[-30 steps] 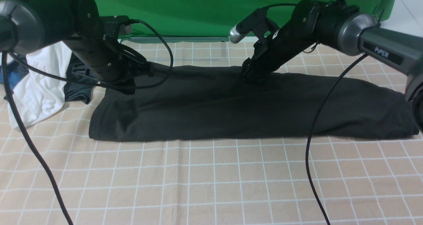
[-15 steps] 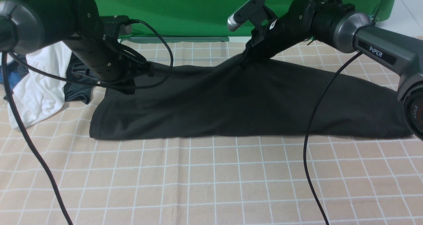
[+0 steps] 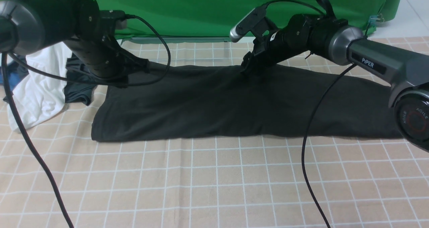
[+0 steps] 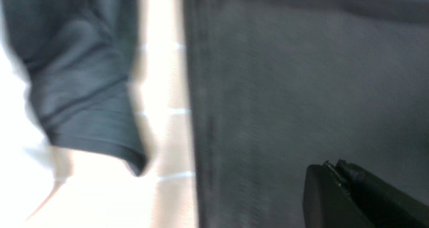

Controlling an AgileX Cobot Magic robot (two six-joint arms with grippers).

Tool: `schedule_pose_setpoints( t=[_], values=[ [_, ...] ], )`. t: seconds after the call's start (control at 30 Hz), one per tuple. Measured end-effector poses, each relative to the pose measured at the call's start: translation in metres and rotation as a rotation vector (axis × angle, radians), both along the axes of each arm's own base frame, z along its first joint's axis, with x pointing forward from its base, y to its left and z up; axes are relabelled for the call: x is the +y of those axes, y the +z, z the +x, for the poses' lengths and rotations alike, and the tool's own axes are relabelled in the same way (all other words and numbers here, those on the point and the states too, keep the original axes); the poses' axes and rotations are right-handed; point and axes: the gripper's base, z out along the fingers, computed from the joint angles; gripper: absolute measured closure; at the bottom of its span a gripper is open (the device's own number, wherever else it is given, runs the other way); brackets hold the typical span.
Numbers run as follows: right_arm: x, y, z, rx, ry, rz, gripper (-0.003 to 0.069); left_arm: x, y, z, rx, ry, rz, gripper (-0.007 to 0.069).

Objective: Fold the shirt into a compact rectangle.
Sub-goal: 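Pull the folded dark garment lengthwise by its ends to straighten it flat on the table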

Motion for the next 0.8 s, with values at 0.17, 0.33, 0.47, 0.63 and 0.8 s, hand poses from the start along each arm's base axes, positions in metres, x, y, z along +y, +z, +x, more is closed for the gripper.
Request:
schedule_pose_setpoints(
  t=[0.17,0.33,0.47,0.63,0.8],
  values=[
    [-0.011,0.059,-0.016,0.004,-0.043,-0.037,0.0407,0.021,-0.001,0.007,-0.028,0.091,-0.043,0.0605],
    [-0.039,0.128,-0.041,0.005,-0.098,-0.071,0.0617,0.044,0.003,0.028,-0.080,0.130,-0.101,0.0578],
    [-0.067,0.146,-0.049,0.058,-0.151,-0.091,0.0620,0.047,0.006,0.047,-0.121,0.110,-0.110,0.0482],
    [-0.102,0.146,-0.055,0.182,-0.220,-0.125,0.0620,0.044,-0.007,0.068,-0.136,0.065,-0.122,0.0330],
    [-0.130,0.141,-0.059,0.292,-0.269,-0.128,0.0620,0.043,-0.035,0.087,-0.140,0.038,-0.115,0.0172]
  ],
)
